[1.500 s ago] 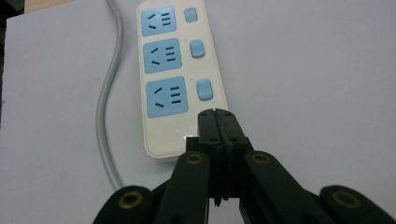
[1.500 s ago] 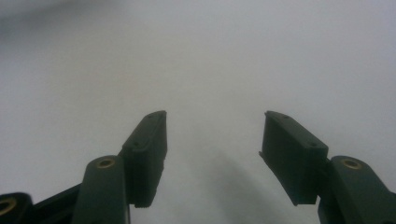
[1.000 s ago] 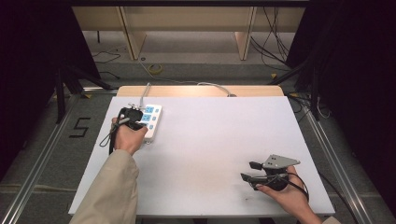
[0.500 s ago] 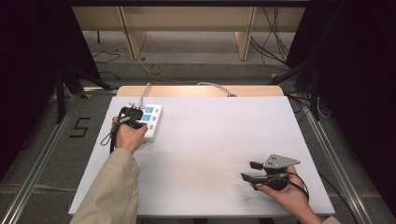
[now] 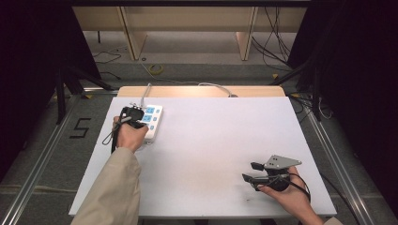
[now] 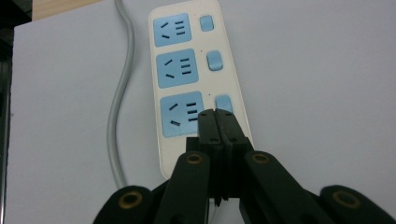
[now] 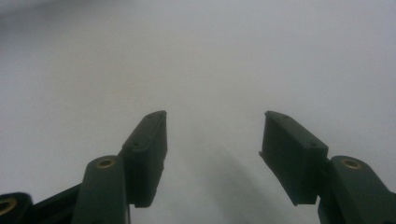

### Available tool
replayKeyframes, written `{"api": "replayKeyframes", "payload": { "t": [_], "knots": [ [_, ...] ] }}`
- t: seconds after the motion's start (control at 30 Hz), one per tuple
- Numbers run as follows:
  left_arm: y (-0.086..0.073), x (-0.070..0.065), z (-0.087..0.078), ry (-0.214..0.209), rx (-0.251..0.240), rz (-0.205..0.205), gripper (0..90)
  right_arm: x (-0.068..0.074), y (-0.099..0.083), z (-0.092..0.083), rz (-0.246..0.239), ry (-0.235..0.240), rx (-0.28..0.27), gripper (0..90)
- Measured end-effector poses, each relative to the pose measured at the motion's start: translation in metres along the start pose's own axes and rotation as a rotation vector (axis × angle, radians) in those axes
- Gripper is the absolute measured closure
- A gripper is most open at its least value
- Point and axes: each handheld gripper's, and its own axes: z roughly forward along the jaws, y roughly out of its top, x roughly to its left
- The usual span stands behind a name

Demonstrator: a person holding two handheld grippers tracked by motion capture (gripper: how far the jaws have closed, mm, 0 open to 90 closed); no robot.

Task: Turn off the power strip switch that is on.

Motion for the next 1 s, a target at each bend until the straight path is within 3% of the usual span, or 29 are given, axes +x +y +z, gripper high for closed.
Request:
{"api": "replayKeyframes", "payload": {
  "t": [1.0],
  "knots": [
    [0.026, 0.002, 0.001, 0.005, -0.027, 0.023, 89.9, 0.0, 0.0, 0.0, -0.001, 0.003, 0.0, 41.2]
  ]
}}
